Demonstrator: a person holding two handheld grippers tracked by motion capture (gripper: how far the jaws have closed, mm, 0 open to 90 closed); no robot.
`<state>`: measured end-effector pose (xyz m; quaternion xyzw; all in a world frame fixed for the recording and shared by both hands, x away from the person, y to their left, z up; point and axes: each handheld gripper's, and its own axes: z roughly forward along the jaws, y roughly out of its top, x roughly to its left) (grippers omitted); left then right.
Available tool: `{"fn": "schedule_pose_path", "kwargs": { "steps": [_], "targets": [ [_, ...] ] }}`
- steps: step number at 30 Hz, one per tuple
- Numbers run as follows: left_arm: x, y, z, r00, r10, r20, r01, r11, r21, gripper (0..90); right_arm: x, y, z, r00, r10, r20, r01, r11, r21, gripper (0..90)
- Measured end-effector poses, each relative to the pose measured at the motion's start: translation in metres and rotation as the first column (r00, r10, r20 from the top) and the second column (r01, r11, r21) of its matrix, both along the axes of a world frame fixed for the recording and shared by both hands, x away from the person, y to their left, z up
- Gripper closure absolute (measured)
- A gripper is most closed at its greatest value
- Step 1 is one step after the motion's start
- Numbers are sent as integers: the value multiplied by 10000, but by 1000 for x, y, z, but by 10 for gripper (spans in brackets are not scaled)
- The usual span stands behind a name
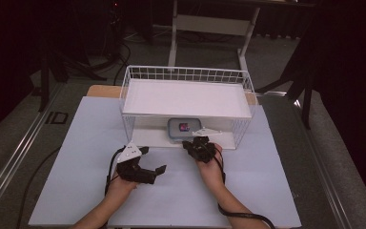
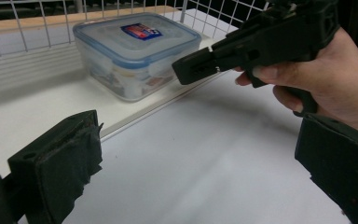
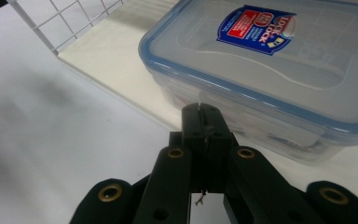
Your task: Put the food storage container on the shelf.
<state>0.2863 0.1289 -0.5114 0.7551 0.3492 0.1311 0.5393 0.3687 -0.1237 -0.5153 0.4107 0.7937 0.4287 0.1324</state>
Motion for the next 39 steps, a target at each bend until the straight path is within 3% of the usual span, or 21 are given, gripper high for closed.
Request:
{"fn": "schedule_pose_path", "kwargs": {
  "steps": [15,22,28,30,32,34,39],
  "targets": [
    [-2,-2,2,9998,-115,171,113,9999,113,15,12,9,1,9998,-52,177,52,10000,-33,894],
    [-2,-4,1,9998,-145,135,144,9999,89,15,14,10,2,9998,-201,-14,201,9996,214,884],
    [-2,-6,1,9995,-264,168,263,9996,93,15,5,4,4,10000,22,39,-23,9997,250,861],
    [-4,-6,2,9980,-504,369,507,9987,-54,15,-5,-1,7,9995,251,168,-255,9995,211,831],
    [-5,-8,5,9959,-695,572,691,9976,92,15,-8,-3,8,9994,312,176,-316,9992,243,821],
    [-7,-9,7,9941,-836,692,812,9960,373,15,-16,-8,12,9984,473,301,-480,9986,228,780],
    [-7,-14,17,9907,-1202,633,1186,9925,284,15,-33,-21,22,9934,835,788,-851,9962,165,638]
  ]
}}
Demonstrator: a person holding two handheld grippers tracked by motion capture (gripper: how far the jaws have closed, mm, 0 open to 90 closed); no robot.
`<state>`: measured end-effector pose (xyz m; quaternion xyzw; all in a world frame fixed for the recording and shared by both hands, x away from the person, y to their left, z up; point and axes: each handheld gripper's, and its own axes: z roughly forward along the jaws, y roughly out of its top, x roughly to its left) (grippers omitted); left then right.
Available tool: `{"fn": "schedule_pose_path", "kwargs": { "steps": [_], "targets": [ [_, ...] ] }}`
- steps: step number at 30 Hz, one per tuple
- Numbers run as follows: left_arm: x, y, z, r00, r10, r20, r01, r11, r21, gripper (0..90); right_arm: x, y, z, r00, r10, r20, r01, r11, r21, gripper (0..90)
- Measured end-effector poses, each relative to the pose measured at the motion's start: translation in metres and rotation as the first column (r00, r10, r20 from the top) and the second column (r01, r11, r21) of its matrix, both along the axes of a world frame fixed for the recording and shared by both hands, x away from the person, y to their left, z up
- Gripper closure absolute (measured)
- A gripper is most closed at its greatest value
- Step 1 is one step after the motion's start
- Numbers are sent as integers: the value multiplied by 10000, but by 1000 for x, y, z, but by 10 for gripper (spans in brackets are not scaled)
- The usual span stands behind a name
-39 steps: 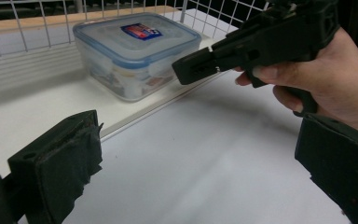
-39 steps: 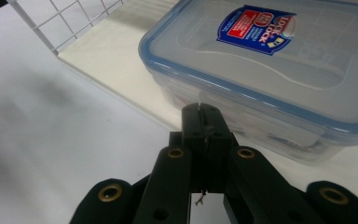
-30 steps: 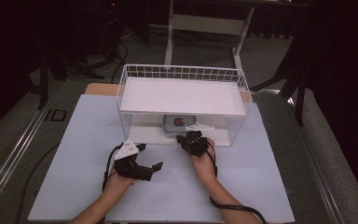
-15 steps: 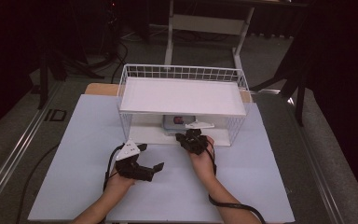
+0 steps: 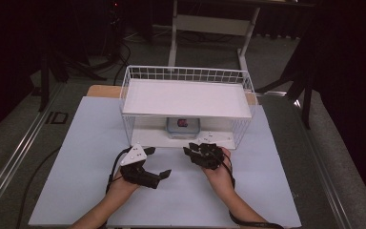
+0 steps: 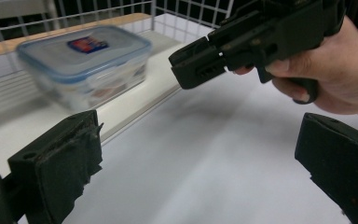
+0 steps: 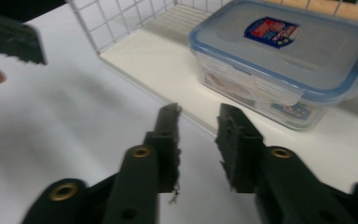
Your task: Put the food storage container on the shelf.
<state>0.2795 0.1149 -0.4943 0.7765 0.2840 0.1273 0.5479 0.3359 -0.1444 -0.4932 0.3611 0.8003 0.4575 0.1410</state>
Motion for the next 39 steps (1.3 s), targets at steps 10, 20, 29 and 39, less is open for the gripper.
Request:
{"fn": "schedule_pose_path", "kwargs": {
  "steps": [10,20,29,39],
  "targets": [
    [-4,-6,14,9990,-330,289,319,9987,387,15,-13,-18,5,9988,320,382,-346,9970,694,230],
    [-11,4,13,9988,-480,127,472,9974,538,15,-24,-36,10,9962,641,587,-692,9936,892,183],
    [-20,18,8,9995,-313,-43,315,9979,572,15,-33,-53,6,9957,826,415,-854,9938,707,168],
    [-26,30,2,9996,-119,-260,130,9990,436,15,-48,-73,4,9968,624,498,-655,9958,632,167]
  ]
}}
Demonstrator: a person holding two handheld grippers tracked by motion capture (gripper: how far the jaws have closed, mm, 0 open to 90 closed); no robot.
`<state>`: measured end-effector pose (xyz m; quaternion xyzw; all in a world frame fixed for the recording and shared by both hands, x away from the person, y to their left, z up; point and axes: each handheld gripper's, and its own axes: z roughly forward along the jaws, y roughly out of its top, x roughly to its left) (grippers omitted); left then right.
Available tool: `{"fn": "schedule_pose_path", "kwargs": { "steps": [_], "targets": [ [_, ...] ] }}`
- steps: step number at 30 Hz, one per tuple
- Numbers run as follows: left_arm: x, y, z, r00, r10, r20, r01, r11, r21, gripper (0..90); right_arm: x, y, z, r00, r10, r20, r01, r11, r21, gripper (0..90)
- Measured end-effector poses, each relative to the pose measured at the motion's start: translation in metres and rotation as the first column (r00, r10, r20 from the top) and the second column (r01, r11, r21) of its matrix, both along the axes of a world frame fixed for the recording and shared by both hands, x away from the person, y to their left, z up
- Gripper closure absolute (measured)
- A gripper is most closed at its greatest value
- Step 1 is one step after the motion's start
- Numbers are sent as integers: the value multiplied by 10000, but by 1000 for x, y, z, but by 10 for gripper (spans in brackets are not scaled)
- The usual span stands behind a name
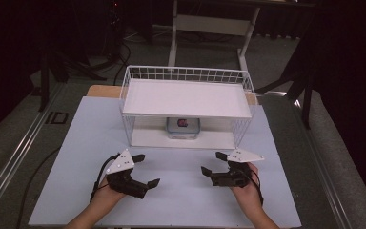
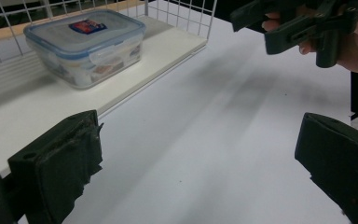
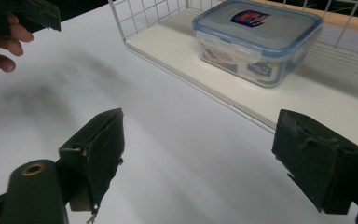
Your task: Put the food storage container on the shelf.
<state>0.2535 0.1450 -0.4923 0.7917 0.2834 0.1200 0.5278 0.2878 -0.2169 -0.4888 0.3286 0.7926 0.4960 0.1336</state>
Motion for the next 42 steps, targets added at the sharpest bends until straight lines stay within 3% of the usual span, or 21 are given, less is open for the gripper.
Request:
{"fn": "schedule_pose_path", "kwargs": {
  "steps": [9,16,22,25,29,42],
  "targets": [
    [-1,3,-8,9999,34,-160,-34,10000,43,15,-17,-18,-3,9994,-130,312,136,9998,-165,167],
    [-3,2,-15,9995,-89,-304,95,9998,202,15,-17,-34,-11,9990,-370,251,367,9992,144,167],
    [-4,0,-20,9992,-202,-344,212,9993,303,15,-18,-43,-17,9987,-336,373,343,9993,-172,166],
    [-4,-1,-22,9986,-328,-403,343,9988,363,15,-18,-47,-18,9984,-425,374,428,9991,-74,167],
    [-4,0,-21,9988,-318,-368,326,9992,221,15,-17,-48,-19,9975,-454,543,463,9988,-157,167],
    [-4,0,-19,9991,-339,-273,344,9992,202,15,-10,-45,-26,9994,-309,168,310,9995,-65,167]
  ]
}}
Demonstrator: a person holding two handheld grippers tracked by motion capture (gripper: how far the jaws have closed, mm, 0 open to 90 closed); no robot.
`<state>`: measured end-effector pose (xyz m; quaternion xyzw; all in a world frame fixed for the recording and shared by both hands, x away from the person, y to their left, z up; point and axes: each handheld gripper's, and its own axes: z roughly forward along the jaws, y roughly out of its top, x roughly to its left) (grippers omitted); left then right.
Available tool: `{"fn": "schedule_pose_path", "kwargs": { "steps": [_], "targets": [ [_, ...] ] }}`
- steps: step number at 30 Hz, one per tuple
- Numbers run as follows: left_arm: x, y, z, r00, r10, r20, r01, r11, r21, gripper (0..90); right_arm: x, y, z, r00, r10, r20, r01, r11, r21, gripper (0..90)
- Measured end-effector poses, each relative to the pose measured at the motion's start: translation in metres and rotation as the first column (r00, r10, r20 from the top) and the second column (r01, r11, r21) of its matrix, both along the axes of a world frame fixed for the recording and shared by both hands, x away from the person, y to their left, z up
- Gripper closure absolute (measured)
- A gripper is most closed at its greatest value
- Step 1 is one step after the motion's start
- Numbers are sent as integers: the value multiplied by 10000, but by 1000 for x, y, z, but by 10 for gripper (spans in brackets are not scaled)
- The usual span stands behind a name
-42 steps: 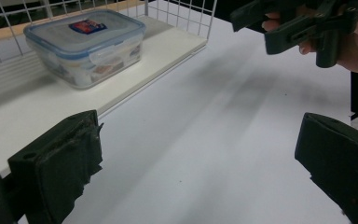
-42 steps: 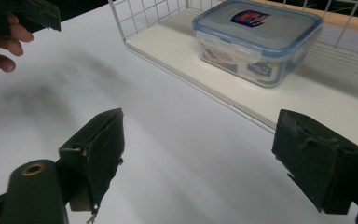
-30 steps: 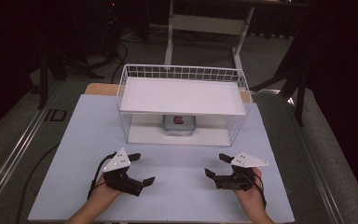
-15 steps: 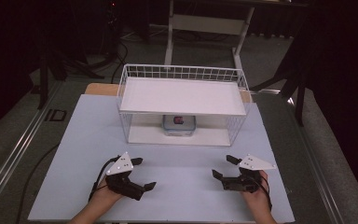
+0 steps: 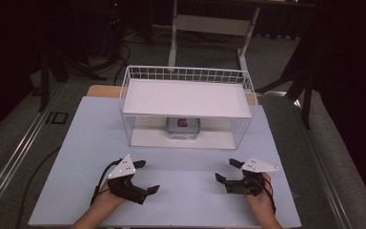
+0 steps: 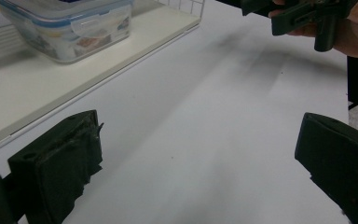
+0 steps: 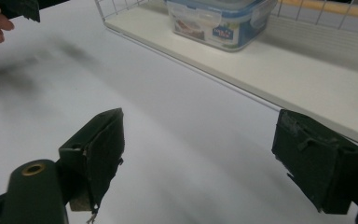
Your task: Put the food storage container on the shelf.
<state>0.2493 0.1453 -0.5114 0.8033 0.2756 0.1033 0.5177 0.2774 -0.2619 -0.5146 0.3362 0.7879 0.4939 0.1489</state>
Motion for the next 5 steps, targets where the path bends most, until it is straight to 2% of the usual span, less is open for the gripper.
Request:
{"fn": "schedule_pose_path", "kwargs": {
  "steps": [5],
  "targets": [
    [0,2,1,10000,27,48,-27,10000,-5,15,1,0,-3,10000,15,-84,-15,10000,-32,167]
  ]
}}
